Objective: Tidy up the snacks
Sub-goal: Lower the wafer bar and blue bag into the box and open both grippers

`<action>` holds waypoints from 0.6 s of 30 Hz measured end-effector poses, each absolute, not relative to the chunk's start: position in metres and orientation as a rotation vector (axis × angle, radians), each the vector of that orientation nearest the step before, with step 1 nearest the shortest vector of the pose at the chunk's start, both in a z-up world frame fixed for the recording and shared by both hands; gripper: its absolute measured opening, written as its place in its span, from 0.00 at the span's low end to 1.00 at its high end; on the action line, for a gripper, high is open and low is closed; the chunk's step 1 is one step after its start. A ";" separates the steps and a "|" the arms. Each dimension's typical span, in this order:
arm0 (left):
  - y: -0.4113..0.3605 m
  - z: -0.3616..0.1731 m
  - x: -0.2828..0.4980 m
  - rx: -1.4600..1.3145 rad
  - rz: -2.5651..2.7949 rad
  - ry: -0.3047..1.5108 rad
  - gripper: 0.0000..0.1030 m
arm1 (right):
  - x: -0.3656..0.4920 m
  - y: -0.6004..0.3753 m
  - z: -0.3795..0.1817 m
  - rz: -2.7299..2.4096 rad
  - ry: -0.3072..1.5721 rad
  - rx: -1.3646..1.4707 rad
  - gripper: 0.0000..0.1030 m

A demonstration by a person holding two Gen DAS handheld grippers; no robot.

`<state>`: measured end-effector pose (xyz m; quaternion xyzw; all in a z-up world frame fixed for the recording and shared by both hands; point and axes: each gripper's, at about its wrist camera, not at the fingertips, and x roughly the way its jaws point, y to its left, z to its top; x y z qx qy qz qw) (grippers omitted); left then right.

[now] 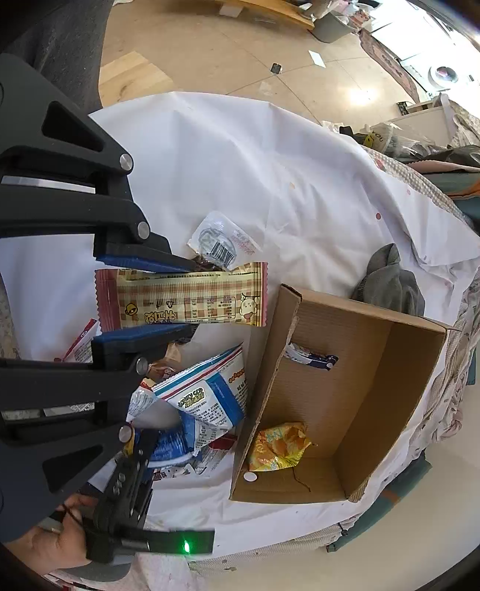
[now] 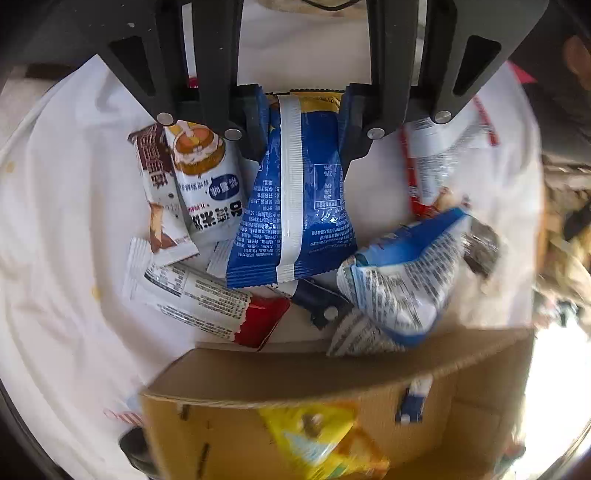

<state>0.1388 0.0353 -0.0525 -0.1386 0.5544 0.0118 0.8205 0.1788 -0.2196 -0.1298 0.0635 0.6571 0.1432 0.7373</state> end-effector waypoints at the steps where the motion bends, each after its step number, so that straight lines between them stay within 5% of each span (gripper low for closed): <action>1: 0.035 -0.053 0.139 -0.293 0.027 1.180 0.22 | 0.177 -0.224 -0.126 0.329 1.435 0.154 0.29; 18: 0.039 -0.028 0.139 -0.280 0.060 1.093 0.22 | 0.155 -0.267 -0.030 0.477 1.127 0.346 0.29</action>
